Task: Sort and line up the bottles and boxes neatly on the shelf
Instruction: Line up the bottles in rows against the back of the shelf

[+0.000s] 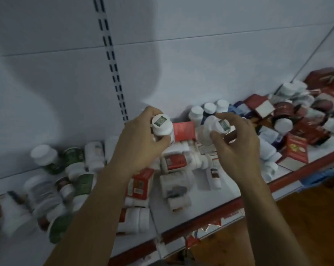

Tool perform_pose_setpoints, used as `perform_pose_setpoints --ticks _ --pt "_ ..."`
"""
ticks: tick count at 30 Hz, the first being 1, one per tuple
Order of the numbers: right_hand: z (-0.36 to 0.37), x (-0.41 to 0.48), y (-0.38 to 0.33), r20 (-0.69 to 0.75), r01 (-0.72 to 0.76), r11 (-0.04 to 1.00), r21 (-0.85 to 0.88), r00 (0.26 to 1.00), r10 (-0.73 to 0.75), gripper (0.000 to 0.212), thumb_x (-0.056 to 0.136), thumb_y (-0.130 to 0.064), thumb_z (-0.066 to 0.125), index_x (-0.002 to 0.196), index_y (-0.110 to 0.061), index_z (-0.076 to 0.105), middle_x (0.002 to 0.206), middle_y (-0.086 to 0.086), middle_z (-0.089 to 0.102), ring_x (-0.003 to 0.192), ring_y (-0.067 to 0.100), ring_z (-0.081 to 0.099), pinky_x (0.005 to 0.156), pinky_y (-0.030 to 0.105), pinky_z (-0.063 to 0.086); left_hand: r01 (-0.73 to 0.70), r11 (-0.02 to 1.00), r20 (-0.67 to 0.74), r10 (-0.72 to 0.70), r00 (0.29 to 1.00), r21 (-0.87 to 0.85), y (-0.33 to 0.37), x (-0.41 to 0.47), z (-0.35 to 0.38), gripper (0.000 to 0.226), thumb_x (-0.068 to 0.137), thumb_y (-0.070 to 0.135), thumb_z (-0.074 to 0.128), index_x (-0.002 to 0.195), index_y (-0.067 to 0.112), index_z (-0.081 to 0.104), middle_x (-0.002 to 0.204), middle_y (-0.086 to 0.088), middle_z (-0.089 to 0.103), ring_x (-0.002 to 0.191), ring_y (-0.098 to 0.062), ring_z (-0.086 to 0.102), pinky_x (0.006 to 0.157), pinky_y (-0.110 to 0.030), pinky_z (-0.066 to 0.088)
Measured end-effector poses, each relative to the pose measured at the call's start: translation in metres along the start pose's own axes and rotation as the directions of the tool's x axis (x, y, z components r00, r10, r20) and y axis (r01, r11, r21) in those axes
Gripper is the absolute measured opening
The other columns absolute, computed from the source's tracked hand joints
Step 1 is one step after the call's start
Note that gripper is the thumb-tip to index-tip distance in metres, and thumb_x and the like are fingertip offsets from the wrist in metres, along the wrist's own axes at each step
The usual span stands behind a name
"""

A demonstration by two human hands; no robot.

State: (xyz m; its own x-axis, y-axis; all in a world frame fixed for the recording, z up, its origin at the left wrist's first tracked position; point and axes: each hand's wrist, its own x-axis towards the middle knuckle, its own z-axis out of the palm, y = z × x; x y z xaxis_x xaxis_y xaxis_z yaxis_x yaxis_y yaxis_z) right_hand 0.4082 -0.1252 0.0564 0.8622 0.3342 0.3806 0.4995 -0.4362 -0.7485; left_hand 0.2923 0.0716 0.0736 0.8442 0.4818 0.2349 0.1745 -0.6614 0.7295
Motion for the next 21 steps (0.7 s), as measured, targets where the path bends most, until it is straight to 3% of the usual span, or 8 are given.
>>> perform_pose_setpoints --ticks 3,6,11,13,16,19,21 --pt "-0.034 0.019 0.039 0.018 -0.039 0.998 -0.038 0.999 0.04 0.04 0.087 -0.025 0.074 0.124 -0.033 0.063 0.116 -0.009 0.055 0.075 0.004 0.059 0.069 0.018 0.043 -0.058 0.998 0.067 0.058 0.996 0.006 0.034 0.012 0.041 0.044 0.08 0.028 0.076 0.117 0.035 0.052 0.104 0.012 0.069 0.09 -0.009 0.066 0.076 -0.037 0.056" --pt "-0.063 0.032 0.078 0.088 -0.029 0.996 -0.08 0.995 0.036 0.037 0.083 -0.022 0.076 0.115 -0.033 0.063 0.109 -0.007 0.057 0.076 0.001 0.055 0.067 0.02 0.04 -0.115 0.993 0.187 0.109 0.976 0.021 0.064 0.018 0.085 0.046 0.079 0.029 0.073 0.119 0.037 0.052 0.1 0.011 0.068 0.086 -0.012 0.066 0.071 -0.034 0.054" --pt "-0.082 0.041 0.131 0.204 -0.015 0.994 -0.106 0.978 0.037 0.031 0.085 -0.021 0.076 0.113 -0.027 0.065 0.104 -0.002 0.065 0.074 0.012 0.063 0.065 0.038 0.054 -0.237 0.965 0.374 0.179 0.91 0.113 0.096 0.024 0.15 0.045 0.079 0.037 0.072 0.118 0.041 0.049 0.099 0.013 0.068 0.089 -0.012 0.064 0.066 -0.035 0.052" --pt "-0.089 0.042 0.142 0.236 -0.043 0.997 -0.071 0.97 0.058 0.033 0.089 -0.02 0.076 0.119 -0.024 0.065 0.107 -0.006 0.066 0.074 0.006 0.066 0.066 0.027 0.055 -0.257 0.958 0.423 0.182 0.888 0.127 0.101 0.023 0.168 0.041 0.081 0.039 0.073 0.115 0.04 0.05 0.098 0.013 0.067 0.088 -0.01 0.061 0.065 -0.033 0.048" --pt "-0.107 0.044 0.155 0.236 -0.074 0.996 -0.04 0.968 0.082 0.031 0.094 -0.013 0.067 0.121 -0.026 0.062 0.114 -0.008 0.064 0.085 0.002 0.065 0.065 0.011 0.046 -0.26 0.948 0.48 0.145 0.865 0.182 0.098 0.023 0.187 0.041 0.079 0.034 0.074 0.112 0.041 0.05 0.108 0.012 0.063 0.1 -0.015 0.06 0.075 -0.04 0.053" --pt "-0.126 0.043 0.167 0.229 -0.089 0.991 -0.1 0.967 0.11 0.031 0.096 -0.005 0.058 0.118 -0.027 0.063 0.108 -0.006 0.065 0.083 0.003 0.062 0.067 0.016 0.046 -0.218 0.958 0.489 0.102 0.866 0.187 0.095 0.023 0.187 0.048 0.077 0.036 0.077 0.119 0.043 0.054 0.118 0.015 0.06 0.108 -0.012 0.058 0.086 -0.043 0.053" --pt "-0.134 0.04 0.17 0.298 -0.084 0.989 -0.119 0.947 0.117 0.034 0.096 -0.001 0.055 0.114 -0.029 0.062 0.103 -0.006 0.066 0.078 0.008 0.063 0.064 0.02 0.048 -0.201 0.959 0.501 0.076 0.862 0.199 0.092 0.024 0.175 0.059 0.078 0.038 0.078 0.131 0.042 0.053 0.126 0.014 0.057 0.113 -0.01 0.057 0.091 -0.04 0.051"
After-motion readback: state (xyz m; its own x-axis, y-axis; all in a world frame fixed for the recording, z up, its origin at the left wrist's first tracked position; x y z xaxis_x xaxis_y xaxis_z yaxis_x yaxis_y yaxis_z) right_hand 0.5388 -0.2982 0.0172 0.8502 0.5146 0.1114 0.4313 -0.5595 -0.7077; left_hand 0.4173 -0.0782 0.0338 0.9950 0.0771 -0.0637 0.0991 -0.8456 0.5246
